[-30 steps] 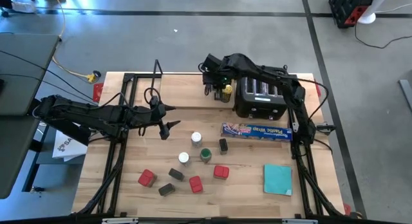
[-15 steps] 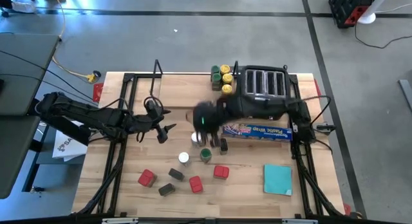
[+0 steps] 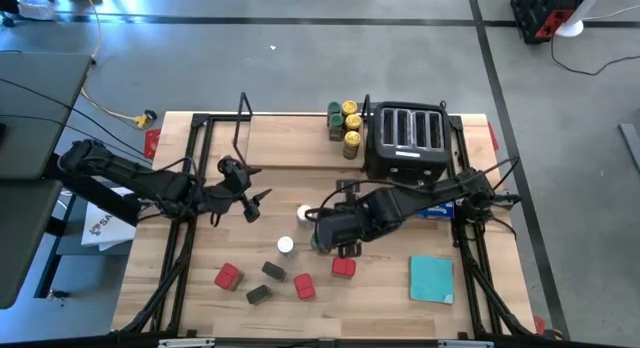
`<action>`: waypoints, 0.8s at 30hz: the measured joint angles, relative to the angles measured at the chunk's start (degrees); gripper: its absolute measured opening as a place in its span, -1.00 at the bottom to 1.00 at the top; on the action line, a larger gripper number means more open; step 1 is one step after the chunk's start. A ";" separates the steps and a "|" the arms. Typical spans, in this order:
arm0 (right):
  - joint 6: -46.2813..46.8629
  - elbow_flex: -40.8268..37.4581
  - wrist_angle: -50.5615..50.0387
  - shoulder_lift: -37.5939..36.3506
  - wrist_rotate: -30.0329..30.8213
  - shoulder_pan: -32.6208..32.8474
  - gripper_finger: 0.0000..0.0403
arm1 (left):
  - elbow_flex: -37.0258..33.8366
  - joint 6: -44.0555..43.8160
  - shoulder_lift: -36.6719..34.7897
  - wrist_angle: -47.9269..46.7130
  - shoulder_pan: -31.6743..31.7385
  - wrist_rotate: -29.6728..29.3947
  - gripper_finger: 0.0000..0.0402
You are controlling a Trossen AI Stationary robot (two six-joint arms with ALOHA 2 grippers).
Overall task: Shelf spices
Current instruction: Put the green seasoning bottle on the shelf aligned with the other green seasoning bottle
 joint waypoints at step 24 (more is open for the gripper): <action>-12.71 -62.97 100.15 -28.99 -6.23 -6.22 -1.00 | -0.04 12.97 -0.05 17.00 -1.40 -0.69 0.51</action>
